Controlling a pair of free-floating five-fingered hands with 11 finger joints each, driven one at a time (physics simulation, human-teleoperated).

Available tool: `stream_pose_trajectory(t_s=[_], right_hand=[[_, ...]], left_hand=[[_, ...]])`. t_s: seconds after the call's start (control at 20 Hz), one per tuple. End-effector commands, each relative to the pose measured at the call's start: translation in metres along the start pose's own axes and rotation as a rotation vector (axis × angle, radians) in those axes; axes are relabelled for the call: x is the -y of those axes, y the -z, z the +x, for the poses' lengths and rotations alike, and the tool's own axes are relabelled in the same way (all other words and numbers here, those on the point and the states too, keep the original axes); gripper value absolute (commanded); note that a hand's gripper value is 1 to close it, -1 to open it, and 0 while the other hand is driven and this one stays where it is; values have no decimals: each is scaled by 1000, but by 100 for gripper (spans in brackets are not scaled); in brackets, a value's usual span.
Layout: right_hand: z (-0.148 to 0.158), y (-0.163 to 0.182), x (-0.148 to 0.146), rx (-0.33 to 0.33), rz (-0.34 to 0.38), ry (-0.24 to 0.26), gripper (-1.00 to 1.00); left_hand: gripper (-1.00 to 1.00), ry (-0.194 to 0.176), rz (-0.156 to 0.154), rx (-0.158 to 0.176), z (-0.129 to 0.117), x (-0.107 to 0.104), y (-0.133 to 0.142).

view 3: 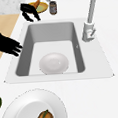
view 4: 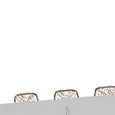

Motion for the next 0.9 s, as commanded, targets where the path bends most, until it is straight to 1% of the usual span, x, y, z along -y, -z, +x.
stream_pose_trajectory(t_s=[0.0,0.15,0.2,0.25,0.4,0.5,0.85], right_hand=[[1,-2,0,0,0,0,-100],[1,-2,-2,-2,8,-1,-100],[0,-8,-5,-1,20,2,-100],[-5,-21,-6,-6,29,-6,-100],[-18,-35,-8,7,15,-16,-100],[-25,-44,-12,13,22,-14,-100],[-50,-81,-26,1,43,-11,-100]], left_hand=[[0,0,0,0,0,0,0],[0,0,0,0,0,0,0],[0,0,0,0,0,0,0],[0,0,0,0,0,0,0],[0,0,0,0,0,0,0],[0,0,0,0,0,0,0],[0,0,0,0,0,0,0]])
